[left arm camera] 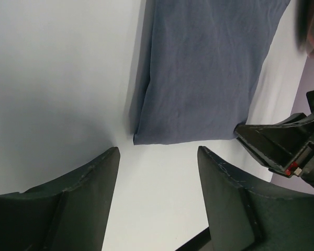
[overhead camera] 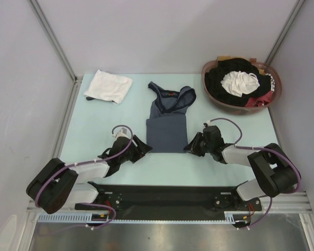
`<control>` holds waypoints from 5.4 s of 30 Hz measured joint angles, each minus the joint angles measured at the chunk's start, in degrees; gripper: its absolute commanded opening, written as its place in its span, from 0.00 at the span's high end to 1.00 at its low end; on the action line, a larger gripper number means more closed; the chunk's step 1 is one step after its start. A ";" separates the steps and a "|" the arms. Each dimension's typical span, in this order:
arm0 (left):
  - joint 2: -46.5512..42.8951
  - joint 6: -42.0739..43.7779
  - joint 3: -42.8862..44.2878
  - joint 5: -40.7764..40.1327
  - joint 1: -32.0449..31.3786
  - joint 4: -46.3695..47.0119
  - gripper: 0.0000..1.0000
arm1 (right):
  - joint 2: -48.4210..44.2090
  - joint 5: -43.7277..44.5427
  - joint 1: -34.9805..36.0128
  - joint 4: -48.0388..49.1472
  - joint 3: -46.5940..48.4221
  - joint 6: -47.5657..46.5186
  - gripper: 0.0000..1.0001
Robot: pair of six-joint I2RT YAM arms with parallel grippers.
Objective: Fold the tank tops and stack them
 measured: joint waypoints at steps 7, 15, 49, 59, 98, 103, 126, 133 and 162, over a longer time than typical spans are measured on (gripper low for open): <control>2.47 -0.85 0.33 0.00 0.00 2.10 0.39 | 1.20 0.35 0.13 0.72 0.02 0.24 1.00; 8.09 -2.80 1.38 1.16 0.00 7.08 0.49 | 1.20 0.35 0.17 0.76 0.02 0.09 1.00; 0.96 11.54 26.08 -0.81 3.19 -27.34 1.00 | -7.93 -2.10 0.28 -18.67 20.94 -10.43 1.00; 0.11 17.92 61.68 -0.02 6.95 -46.34 1.00 | -7.52 -5.11 -2.25 -35.15 53.48 -12.83 1.00; -2.12 17.92 87.12 16.26 13.42 -55.12 1.00 | -4.79 -11.45 -1.01 -43.89 82.77 -12.98 1.00; -4.24 17.25 83.69 16.33 11.47 -55.25 1.00 | -9.49 -11.28 0.50 -44.09 77.05 -12.79 1.00; 22.60 15.54 114.01 23.28 19.76 -61.00 1.00 | 14.93 -19.52 -9.44 -43.74 99.89 -7.41 1.00; 31.06 13.31 124.82 27.21 21.42 -59.17 1.00 | 24.55 -23.63 -12.83 -43.19 113.92 -5.18 1.00; -20.46 4.55 1.33 16.96 -7.21 -22.71 1.00 | -53.37 -18.01 -10.91 -40.50 -8.50 -1.14 1.00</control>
